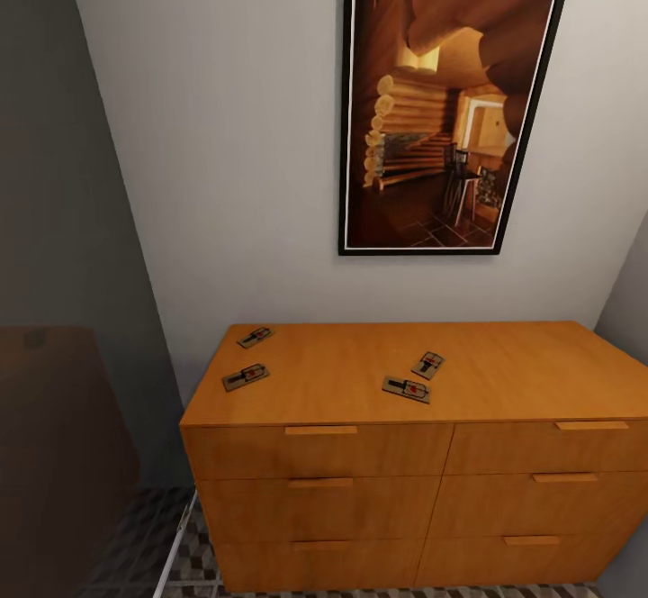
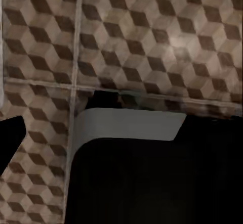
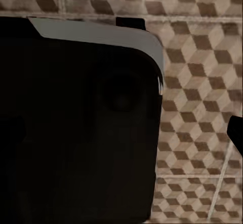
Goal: Take the four mousetraps from the cabinet in the bathroom and place them on the bathroom floor. Make sure all four end up on the same floor surface, and ensure that at least two of them are either under or directly next to the same bathroom sink.
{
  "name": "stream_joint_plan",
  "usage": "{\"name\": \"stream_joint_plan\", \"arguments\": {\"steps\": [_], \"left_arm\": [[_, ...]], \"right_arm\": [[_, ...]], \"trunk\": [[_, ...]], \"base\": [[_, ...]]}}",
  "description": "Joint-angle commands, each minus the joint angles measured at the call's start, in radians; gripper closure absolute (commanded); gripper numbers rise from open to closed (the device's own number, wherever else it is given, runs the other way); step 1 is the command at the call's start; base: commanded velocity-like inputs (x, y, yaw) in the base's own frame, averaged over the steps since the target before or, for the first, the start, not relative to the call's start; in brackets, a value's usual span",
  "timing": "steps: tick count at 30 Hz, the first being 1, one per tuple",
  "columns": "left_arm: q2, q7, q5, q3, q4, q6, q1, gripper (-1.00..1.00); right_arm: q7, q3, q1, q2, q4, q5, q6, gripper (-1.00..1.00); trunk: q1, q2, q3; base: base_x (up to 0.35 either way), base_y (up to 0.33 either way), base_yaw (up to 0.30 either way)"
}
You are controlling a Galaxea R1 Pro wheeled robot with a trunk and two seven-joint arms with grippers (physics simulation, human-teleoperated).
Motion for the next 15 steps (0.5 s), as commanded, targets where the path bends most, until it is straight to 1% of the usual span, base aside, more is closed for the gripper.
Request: {"name": "stream_joint_plan", "arguments": {"steps": [1, 2, 6, 7, 9, 10, 13, 14, 15], "left_arm": [[0.004, 0.021, 0.004, 0.001, -0.296, 0.208, 0.003, -1.00], [0.004, 0.033, 0.002, 0.001, -0.361, 0.240, 0.003, -1.00], [0.003, 0.060, -0.001, 0.002, -0.462, 0.279, 0.003, -1.00], [0.002, 0.072, -0.001, 0.001, -0.505, 0.295, 0.003, -1.00], [0.001, 0.082, -0.003, 0.001, -0.547, 0.314, 0.003, -1.00], [0.000, 0.088, -0.003, 0.000, -0.588, 0.335, 0.003, -1.00], [0.000, 0.094, -0.004, -0.001, -0.651, 0.373, 0.003, -1.00], [0.000, 0.096, -0.004, -0.002, -0.691, 0.398, 0.003, -1.00], [-0.001, 0.097, -0.004, -0.002, -0.710, 0.410, 0.003, -1.00]], "right_arm": [[-0.001, 0.000, -0.012, -0.005, -0.289, 0.026, 0.200, -1.00], [0.000, -0.001, -0.014, -0.006, -0.366, 0.028, 0.237, -1.00], [0.001, -0.003, -0.015, -0.006, -0.491, 0.029, 0.290, -1.00], [0.000, -0.003, -0.015, -0.006, -0.538, 0.030, 0.310, -1.00], [-0.001, -0.004, -0.016, -0.005, -0.582, 0.030, 0.327, -1.00], [-0.001, -0.004, -0.016, -0.005, -0.625, 0.031, 0.344, -1.00], [-0.002, -0.004, -0.016, -0.004, -0.688, 0.031, 0.370, -1.00], [-0.002, -0.005, -0.016, -0.004, -0.729, 0.032, 0.389, -1.00], [-0.002, -0.005, -0.016, -0.005, -0.748, 0.032, 0.398, -1.00]], "trunk": [[0.000, -0.001, -0.001], [0.000, -0.001, -0.001], [0.000, -0.001, -0.001], [0.000, -0.001, -0.001], [0.000, -0.001, -0.001], [0.000, -0.001, -0.001], [0.000, -0.001, -0.001], [0.000, -0.001, -0.001], [0.000, -0.001, -0.001]], "base": [[0.000, 0.000, 0.000], [0.000, 0.000, 0.000], [0.000, 0.000, 0.000], [0.000, 0.000, 0.000], [0.000, 0.000, 0.000], [0.000, 0.000, 0.000], [0.000, 0.000, 0.000], [0.000, 0.000, 0.000], [0.000, 0.000, 0.000]]}}
